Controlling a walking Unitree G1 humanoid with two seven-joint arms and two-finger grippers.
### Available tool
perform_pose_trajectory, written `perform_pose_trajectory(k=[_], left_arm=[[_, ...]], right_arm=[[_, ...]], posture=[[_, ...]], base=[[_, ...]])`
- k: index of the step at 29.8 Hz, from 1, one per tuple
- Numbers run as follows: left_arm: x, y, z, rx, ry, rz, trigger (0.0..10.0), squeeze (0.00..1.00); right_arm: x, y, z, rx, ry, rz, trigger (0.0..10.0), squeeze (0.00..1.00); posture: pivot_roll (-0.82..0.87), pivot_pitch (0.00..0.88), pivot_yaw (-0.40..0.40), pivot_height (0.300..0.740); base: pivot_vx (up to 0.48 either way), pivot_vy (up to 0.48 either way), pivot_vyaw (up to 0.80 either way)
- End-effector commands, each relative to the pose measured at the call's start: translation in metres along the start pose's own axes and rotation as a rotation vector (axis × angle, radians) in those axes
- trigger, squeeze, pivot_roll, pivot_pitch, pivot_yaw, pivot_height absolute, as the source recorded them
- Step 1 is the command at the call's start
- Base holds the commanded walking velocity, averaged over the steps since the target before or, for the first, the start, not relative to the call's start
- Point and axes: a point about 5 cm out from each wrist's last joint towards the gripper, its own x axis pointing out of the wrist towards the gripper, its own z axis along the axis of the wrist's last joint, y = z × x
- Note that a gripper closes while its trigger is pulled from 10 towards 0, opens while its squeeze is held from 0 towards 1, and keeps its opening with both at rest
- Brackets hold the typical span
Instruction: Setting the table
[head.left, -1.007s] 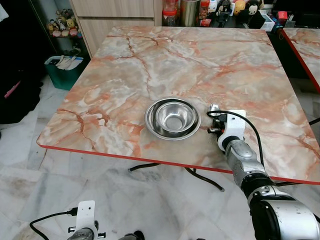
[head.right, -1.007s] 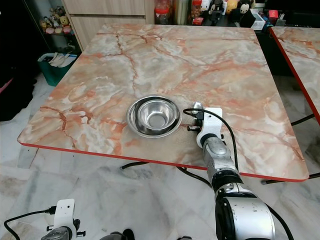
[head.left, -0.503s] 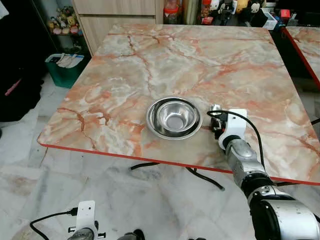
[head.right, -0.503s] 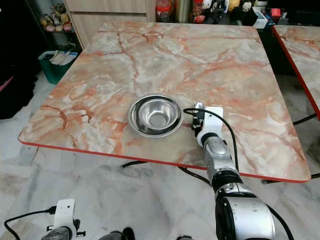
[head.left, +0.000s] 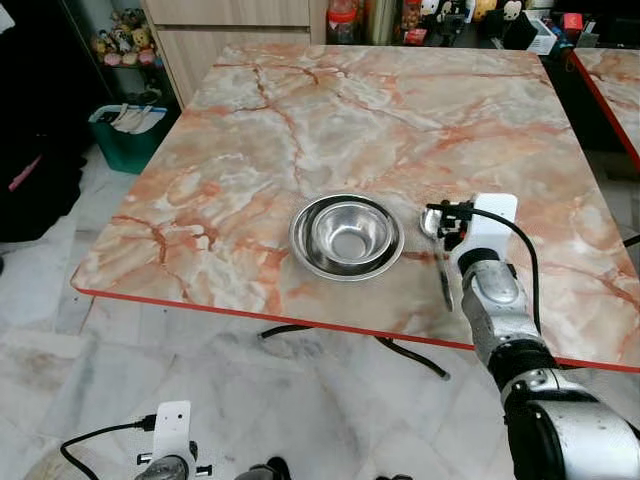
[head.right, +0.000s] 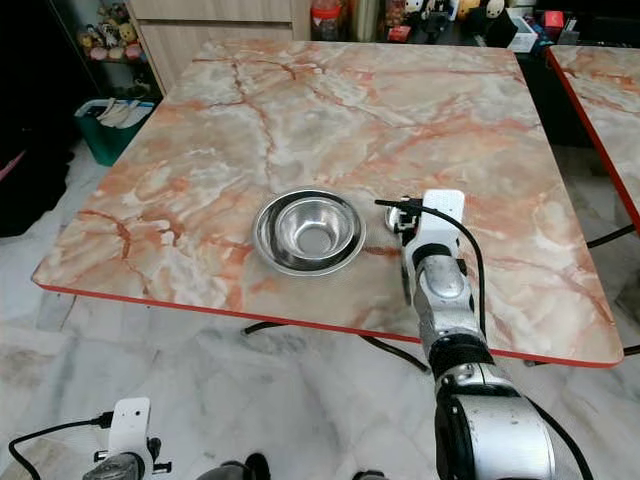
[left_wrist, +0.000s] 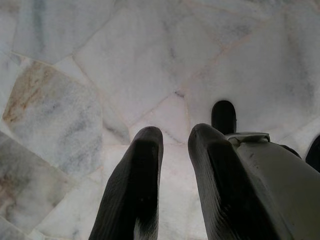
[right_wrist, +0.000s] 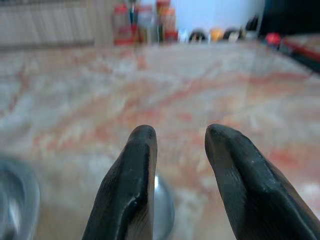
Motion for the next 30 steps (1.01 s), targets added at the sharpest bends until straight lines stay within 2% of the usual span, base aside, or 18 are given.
perform_pose_trajectory(k=[1, 10, 19, 30], left_arm=[[-0.001, 0.006, -0.009, 0.020, 0.022, 0.004, 10.0, 0.00], [-0.002, 0.004, -0.012, 0.023, 0.023, -0.002, 10.0, 0.00], [-0.002, 0.005, -0.014, 0.036, 0.028, -0.006, 10.0, 0.00], [-0.003, 0.005, -0.016, 0.040, 0.034, -0.011, 10.0, 0.00]], right_arm=[[-0.001, 0.000, 0.004, 0.022, -0.033, -0.011, 10.0, 0.00], [-0.006, 0.010, 0.015, 0.005, -0.099, 0.039, 10.0, 0.00], [-0.010, 0.017, 0.013, 0.024, -0.098, 0.058, 10.0, 0.00], [-0.013, 0.018, 0.014, 0.020, -0.089, 0.064, 10.0, 0.00]], posture=[[0.01, 0.139, 0.032, 0.740], [0.02, 0.119, 0.016, 0.740], [0.02, 0.097, 0.017, 0.740], [0.01, 0.070, 0.017, 0.740]], base=[[0.000, 0.000, 0.00], [0.000, -0.313, 0.00], [0.000, -0.401, 0.00], [0.000, -0.462, 0.00]])
